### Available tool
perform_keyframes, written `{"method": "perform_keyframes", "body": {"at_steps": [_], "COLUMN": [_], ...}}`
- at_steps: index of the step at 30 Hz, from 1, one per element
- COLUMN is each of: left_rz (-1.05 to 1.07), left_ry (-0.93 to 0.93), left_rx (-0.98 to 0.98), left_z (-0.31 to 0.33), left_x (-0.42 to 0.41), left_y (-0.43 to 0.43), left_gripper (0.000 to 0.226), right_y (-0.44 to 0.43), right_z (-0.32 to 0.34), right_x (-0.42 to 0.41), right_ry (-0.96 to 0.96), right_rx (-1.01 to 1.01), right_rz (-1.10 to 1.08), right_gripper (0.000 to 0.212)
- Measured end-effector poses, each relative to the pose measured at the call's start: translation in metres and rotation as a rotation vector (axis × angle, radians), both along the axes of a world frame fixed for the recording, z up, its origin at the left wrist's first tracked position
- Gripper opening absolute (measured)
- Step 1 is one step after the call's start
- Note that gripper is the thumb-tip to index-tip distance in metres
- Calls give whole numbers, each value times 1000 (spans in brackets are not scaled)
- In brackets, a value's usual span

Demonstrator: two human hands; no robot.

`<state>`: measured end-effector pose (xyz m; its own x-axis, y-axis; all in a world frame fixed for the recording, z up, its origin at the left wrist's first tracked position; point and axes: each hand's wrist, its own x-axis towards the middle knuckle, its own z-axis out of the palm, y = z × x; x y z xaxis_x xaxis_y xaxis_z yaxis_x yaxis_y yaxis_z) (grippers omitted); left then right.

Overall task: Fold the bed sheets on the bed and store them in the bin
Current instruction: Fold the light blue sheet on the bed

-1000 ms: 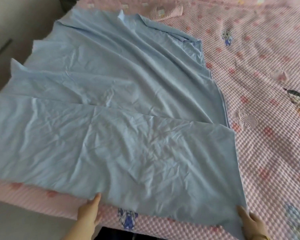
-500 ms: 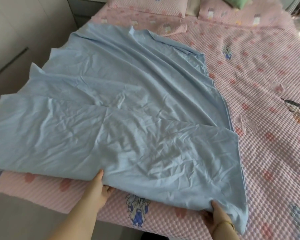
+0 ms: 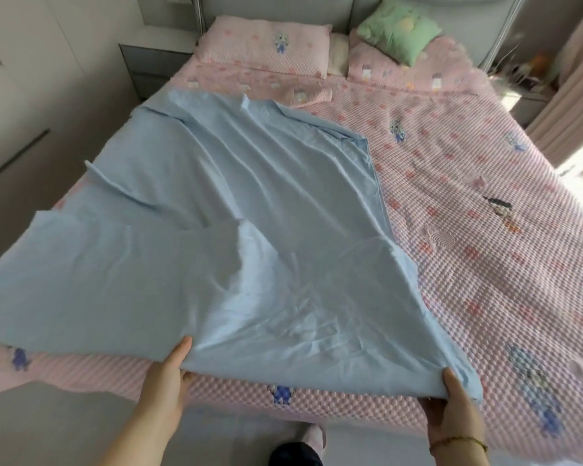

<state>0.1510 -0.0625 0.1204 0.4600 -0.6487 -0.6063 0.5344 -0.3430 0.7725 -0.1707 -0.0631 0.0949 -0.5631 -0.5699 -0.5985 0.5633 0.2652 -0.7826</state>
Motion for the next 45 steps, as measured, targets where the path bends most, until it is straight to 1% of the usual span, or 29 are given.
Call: {"method": "perform_keyframes", "body": {"at_steps": [3,5,6,7,8,10,11,12,14,17,22,24,26,30,31,32,33,34,35,36,38,39,40,41,43,45], "left_rz": [-2,-20,-24,-37,-49,-59,-64,-64,-60,-55,-50,-51,-68,-135,-163,-205,-276,-385,-527,-699,-973,-1049,-1083,-1086,-1030,-965], "left_ry": [-120,-202,-229,-260,-289,-345,-376,-408,-477,-564,-679,-755,-849,-977,-1005,-1040,-1072,-1095,-1114,-1141,-1159,-1140,-1115,-1095,-1072,-1092], "left_rx": [-49,-77,-113,-145,-149,-137,-119,-94,-46,-5,-57,-50,-13,47,75,113,137,132,121,127,234,308,365,408,451,508], "left_z": [12,19,26,31,37,36,38,41,40,42,48,50,54,61,62,61,59,53,45,35,10,-4,-15,-24,-40,-51], "left_x": [5,9,9,9,9,13,15,16,20,22,20,17,15,7,6,7,9,11,14,17,26,33,38,45,65,93], "left_y": [19,32,38,42,46,50,51,49,40,18,-37,-70,-102,-171,-193,-212,-231,-247,-263,-273,-282,-281,-276,-269,-252,-233], "left_gripper": [30,33,35,36,36,35,34,33,33,35,41,42,46,57,57,53,50,54,60,63,62,65,67,68,69,68], "right_y": [26,45,54,60,64,67,66,64,57,28,-40,-79,-116,-198,-220,-240,-258,-274,-290,-299,-311,-313,-313,-314,-311,-307], "right_z": [24,29,32,34,37,38,41,45,53,64,84,90,95,95,92,88,87,81,76,70,59,53,48,38,26,17], "right_x": [5,4,5,3,3,0,1,2,7,13,13,8,4,-1,-3,-5,-4,-3,1,3,18,27,34,40,56,75], "right_ry": [62,120,152,194,225,322,347,364,402,410,455,469,499,507,514,511,494,458,425,427,421,412,401,371,305,272], "right_rx": [-20,-13,-1,37,88,208,218,207,145,79,-29,-32,6,41,50,51,54,34,16,14,45,80,89,104,122,143], "right_rz": [-57,-68,-60,-52,-31,35,42,41,58,76,117,131,149,214,222,213,220,265,357,448,626,656,708,721,752,778], "right_gripper": [42,47,43,27,16,33,43,47,47,44,43,43,43,36,36,38,40,40,43,51,71,65,55,51,52,53]}}
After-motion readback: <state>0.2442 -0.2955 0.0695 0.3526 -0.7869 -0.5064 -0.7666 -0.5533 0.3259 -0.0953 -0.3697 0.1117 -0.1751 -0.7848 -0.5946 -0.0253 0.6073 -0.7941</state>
